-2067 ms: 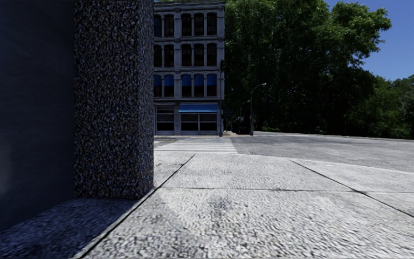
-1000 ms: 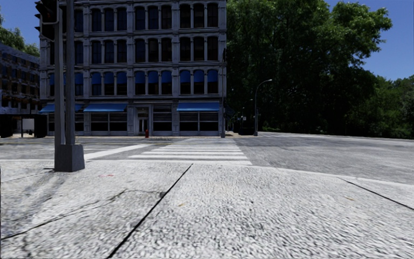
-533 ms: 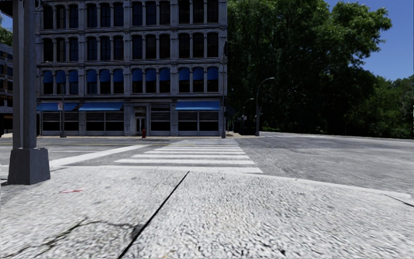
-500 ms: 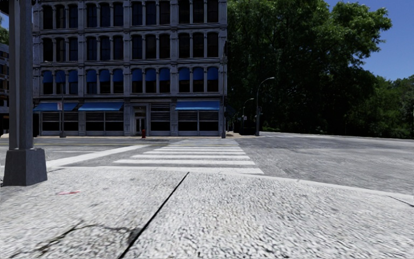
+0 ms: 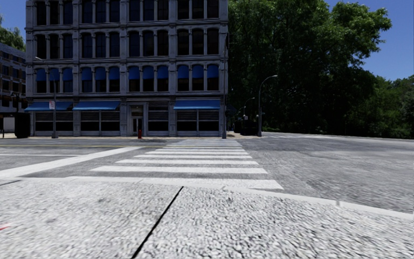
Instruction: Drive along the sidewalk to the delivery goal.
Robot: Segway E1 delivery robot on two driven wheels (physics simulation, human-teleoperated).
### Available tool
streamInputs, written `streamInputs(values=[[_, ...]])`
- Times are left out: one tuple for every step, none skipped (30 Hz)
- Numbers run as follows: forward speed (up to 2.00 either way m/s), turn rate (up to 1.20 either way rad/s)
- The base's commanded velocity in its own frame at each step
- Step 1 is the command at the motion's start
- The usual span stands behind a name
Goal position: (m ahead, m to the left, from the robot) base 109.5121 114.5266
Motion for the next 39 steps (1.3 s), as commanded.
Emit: streamInputs(values=[[2.00,0.00],[2.00,0.00],[2.00,0.00],[2.00,0.00],[2.00,0.00],[2.00,0.00],[2.00,0.00],[2.00,0.00],[2.00,0.00],[2.00,0.00],[2.00,0.00],[2.00,0.00],[2.00,0.00],[2.00,0.00],[2.00,0.00],[2.00,0.00],[2.00,0.00],[2.00,0.00],[2.00,0.00],[2.00,0.00],[2.00,0.00],[2.00,0.00],[2.00,0.00],[2.00,0.00],[2.00,0.00],[2.00,0.00],[2.00,0.00],[2.00,0.00],[2.00,0.00],[1.94,0.00],[1.48,0.00],[1.13,0.00],[1.13,0.00],[1.03,0.00],[1.01,0.00],[1.00,0.00],[1.00,0.00],[1.00,0.00],[1.00,0.00]])
